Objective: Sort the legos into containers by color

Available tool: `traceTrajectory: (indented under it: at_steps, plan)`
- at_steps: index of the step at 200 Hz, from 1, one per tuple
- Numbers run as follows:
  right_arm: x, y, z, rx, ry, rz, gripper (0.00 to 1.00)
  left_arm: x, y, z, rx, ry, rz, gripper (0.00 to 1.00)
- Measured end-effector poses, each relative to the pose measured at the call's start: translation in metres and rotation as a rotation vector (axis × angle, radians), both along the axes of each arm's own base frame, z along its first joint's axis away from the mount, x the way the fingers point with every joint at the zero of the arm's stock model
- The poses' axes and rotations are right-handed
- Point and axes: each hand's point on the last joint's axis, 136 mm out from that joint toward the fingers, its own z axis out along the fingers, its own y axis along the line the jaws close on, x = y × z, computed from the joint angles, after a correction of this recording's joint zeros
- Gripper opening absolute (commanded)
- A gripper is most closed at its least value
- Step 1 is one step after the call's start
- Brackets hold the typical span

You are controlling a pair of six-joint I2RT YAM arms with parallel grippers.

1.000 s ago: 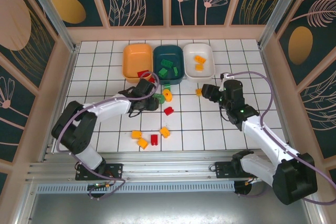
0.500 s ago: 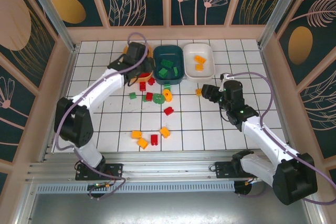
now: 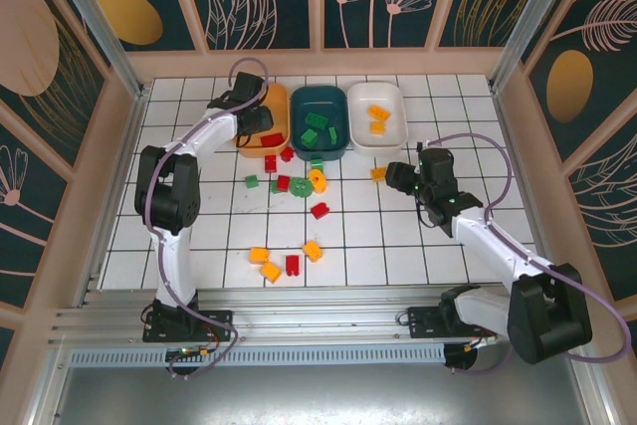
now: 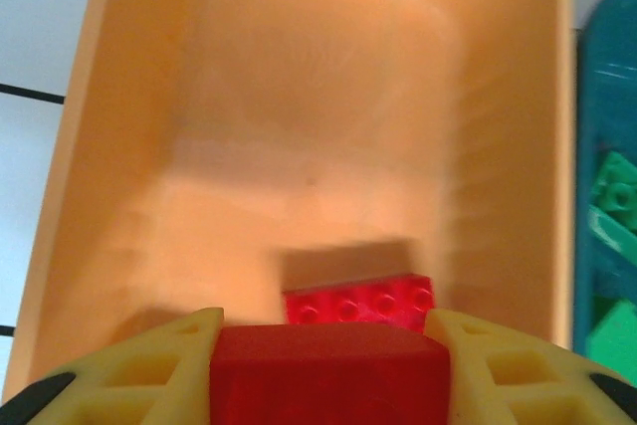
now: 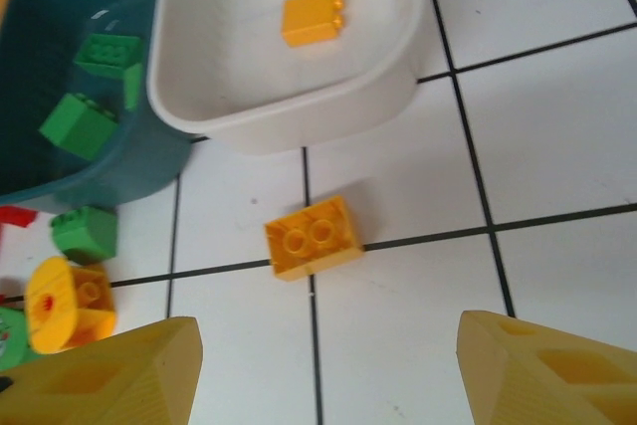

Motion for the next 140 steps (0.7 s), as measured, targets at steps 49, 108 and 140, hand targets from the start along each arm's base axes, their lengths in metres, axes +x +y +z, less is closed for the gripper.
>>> traceTrajectory:
  at_steps: [49,108,140]
  plan:
    - [0.003,-0.008,-0.002,-0.011,0.0,-0.022,0.69,0.024,0.003,0.001,-0.01,-0.021,0.022,0.48]
    - [0.005,-0.01,-0.003,-0.026,0.022,-0.025,0.71,0.044,-0.007,-0.01,-0.02,-0.021,-0.01,0.66]
    - [0.008,-0.008,0.009,-0.018,0.004,-0.022,0.74,0.031,-0.007,-0.034,-0.026,0.027,-0.025,0.8]
